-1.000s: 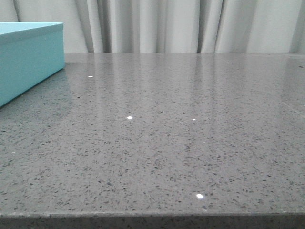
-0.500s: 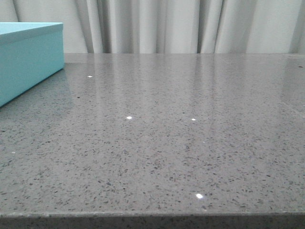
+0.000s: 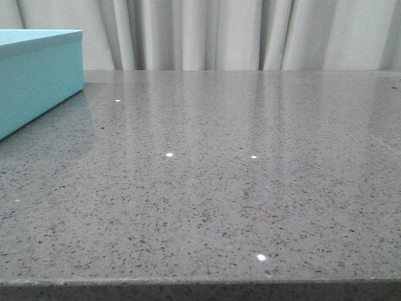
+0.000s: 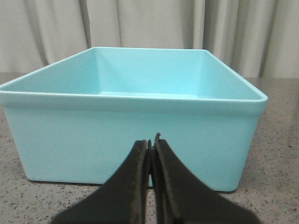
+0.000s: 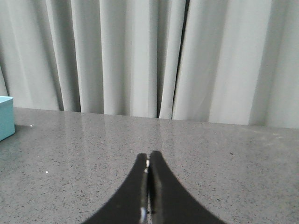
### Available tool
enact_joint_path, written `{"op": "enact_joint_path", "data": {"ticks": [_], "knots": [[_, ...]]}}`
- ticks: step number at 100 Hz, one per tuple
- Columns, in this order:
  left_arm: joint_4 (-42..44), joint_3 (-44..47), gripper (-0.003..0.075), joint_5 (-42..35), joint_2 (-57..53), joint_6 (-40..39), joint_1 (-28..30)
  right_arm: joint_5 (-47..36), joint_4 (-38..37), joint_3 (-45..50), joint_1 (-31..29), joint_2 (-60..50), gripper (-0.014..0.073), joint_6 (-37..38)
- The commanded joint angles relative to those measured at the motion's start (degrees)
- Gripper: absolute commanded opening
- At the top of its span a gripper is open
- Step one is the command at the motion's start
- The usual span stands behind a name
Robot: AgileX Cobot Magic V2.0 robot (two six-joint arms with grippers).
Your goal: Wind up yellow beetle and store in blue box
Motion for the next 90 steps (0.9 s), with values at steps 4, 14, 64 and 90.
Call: {"op": "enact_joint_path", "data": {"ticks": [4, 14, 64, 90], "knots": [[-0.4, 2.5, -0.0020, -4.8, -1.7, -0.4, 0.1, -7.0, 10.0, 0.1, -4.5, 0.9, -0.0068, -11.6], [-0.4, 2.5, -0.0020, -4.8, -1.7, -0.4, 0.1, -7.3, 12.1, 1.4, -8.3, 0.9, -0.0068, -13.2], [-0.4, 2.5, -0.0020, -4.8, -1.7, -0.4, 0.1, -18.6, 9.5, 15.1, -12.9, 0.7, -0.0068, -6.7], [-0.4, 2.5, -0.0020, -4.8, -1.7, -0.4, 0.1, -19.2, 9.6, 22.5, -12.9, -4.5, -0.0068, -4.5]]}}
